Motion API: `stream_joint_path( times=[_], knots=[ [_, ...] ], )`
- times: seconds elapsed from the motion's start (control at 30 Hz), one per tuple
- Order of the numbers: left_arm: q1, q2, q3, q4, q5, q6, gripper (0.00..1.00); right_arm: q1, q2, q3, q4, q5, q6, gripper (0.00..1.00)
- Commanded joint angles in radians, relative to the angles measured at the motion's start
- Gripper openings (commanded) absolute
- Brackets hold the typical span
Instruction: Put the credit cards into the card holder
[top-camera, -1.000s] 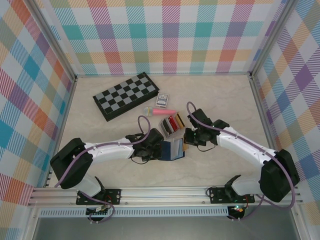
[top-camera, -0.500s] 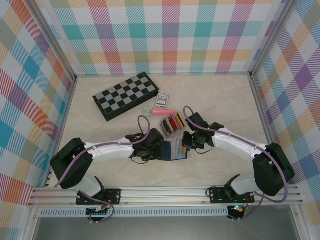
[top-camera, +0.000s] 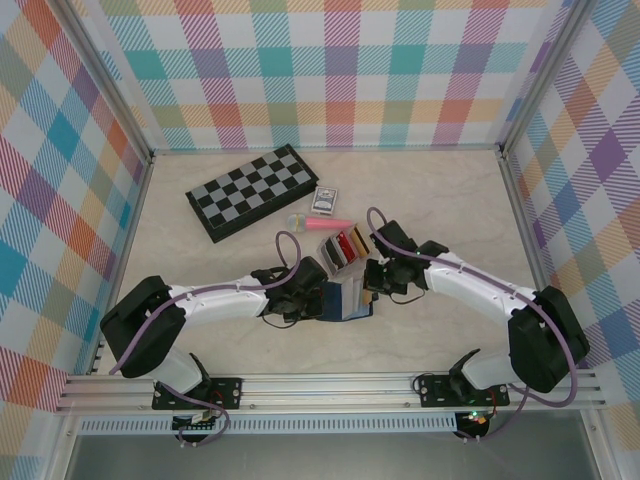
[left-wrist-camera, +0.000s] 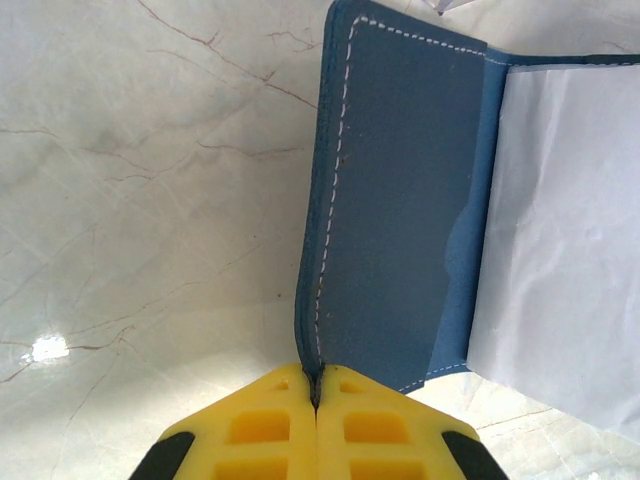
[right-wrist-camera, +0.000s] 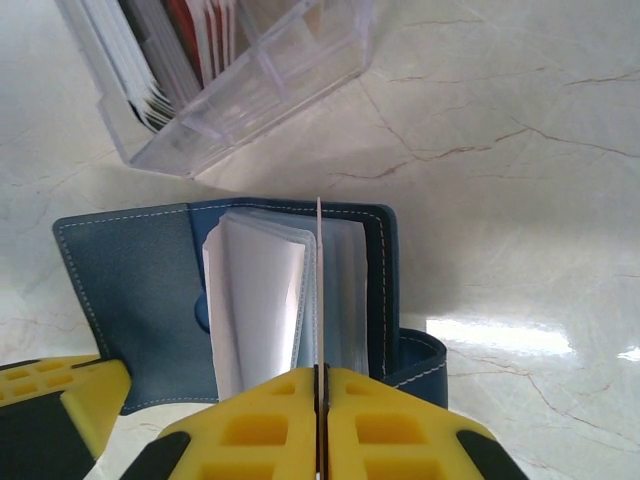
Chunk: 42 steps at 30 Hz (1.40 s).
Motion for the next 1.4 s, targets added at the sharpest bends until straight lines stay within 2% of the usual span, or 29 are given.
stream_joint_path(
  times=[0.0, 0.5, 0.63, 0.73, 0.9, 1.1, 1.23, 1.3, 1.37],
  knots=[
    [-0.009, 0.014, 0.023, -0.002, 0.017, -0.002, 0.00, 0.006, -0.004, 0.044, -0.023, -0.029, -0.005, 0.09],
    [-0.016, 0.029, 0.023, 0.043, 0.058, -0.003, 0.00, 0.032, 0.044, 0.057, 0.066, -0.171, -0.025, 0.09],
    [-0.019, 0.029, 0.021, 0.043, 0.060, -0.012, 0.00, 0.044, 0.059, 0.064, 0.044, -0.122, -0.001, 0.09],
    [-0.019, 0.014, 0.013, 0.043, 0.042, -0.018, 0.00, 0.043, 0.043, 0.074, -0.032, -0.005, 0.024, 0.10],
    [-0.021, 0.010, -0.001, 0.086, 0.046, -0.025, 0.00, 0.044, 0.036, 0.063, 0.051, -0.136, -0.027, 0.11],
    [-0.026, 0.012, -0.004, 0.075, 0.035, -0.024, 0.00, 0.055, 0.078, 0.013, 0.108, -0.109, 0.019, 0.09],
    [-0.041, -0.007, -0.010, 0.009, 0.001, -0.021, 0.13, 0.055, 0.104, -0.040, 0.160, -0.116, 0.038, 0.08],
    [-0.041, -0.025, -0.014, -0.009, -0.017, -0.020, 0.24, 0.055, 0.115, -0.058, 0.183, -0.124, 0.042, 0.08],
    [-0.042, -0.050, -0.015, -0.031, -0.038, -0.016, 0.31, 0.055, 0.127, -0.061, 0.187, -0.126, 0.034, 0.08]
  ],
)
